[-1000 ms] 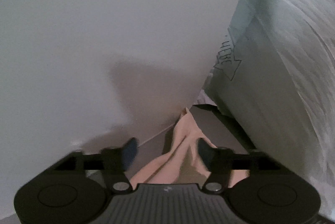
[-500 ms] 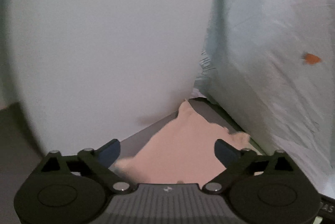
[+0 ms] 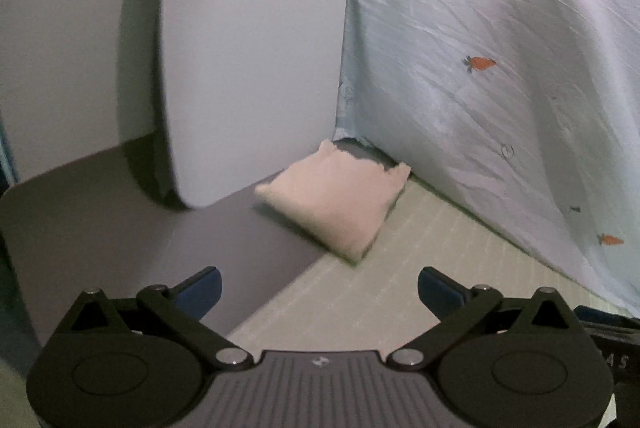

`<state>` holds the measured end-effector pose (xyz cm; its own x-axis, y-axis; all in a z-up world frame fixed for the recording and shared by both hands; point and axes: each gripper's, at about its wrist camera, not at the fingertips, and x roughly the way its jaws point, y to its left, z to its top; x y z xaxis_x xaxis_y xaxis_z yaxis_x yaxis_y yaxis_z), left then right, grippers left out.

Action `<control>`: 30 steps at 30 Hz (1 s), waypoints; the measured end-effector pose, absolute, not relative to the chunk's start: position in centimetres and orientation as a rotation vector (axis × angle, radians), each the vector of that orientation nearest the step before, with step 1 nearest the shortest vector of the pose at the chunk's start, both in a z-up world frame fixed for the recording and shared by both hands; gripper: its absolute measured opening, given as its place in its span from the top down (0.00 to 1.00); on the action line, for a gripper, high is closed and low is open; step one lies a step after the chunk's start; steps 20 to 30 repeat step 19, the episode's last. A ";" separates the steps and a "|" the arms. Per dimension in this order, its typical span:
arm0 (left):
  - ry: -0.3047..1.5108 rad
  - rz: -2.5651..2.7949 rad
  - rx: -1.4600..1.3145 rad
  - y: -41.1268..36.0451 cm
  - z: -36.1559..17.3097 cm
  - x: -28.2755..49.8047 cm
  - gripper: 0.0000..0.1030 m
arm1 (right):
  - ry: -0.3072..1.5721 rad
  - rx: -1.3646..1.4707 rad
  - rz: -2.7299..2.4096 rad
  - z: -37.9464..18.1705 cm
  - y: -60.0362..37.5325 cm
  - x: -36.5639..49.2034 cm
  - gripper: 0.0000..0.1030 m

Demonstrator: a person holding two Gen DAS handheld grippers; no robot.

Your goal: Fold clothes

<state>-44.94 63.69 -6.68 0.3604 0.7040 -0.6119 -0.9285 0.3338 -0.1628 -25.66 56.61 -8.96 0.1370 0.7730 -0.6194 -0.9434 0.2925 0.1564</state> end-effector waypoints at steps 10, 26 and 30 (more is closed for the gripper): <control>0.523 1.076 -0.471 58.3 -6.6 -46.1 0.00 | 0.664 -0.308 1.257 -9.0 50.3 -27.6 0.01; 0.526 1.055 -0.423 57.2 -6.4 -46.8 0.00 | 0.655 -0.297 1.251 -8.8 48.5 -29.1 0.01; 0.526 1.055 -0.423 57.2 -6.4 -46.8 0.00 | 0.655 -0.297 1.251 -8.8 48.5 -29.1 0.01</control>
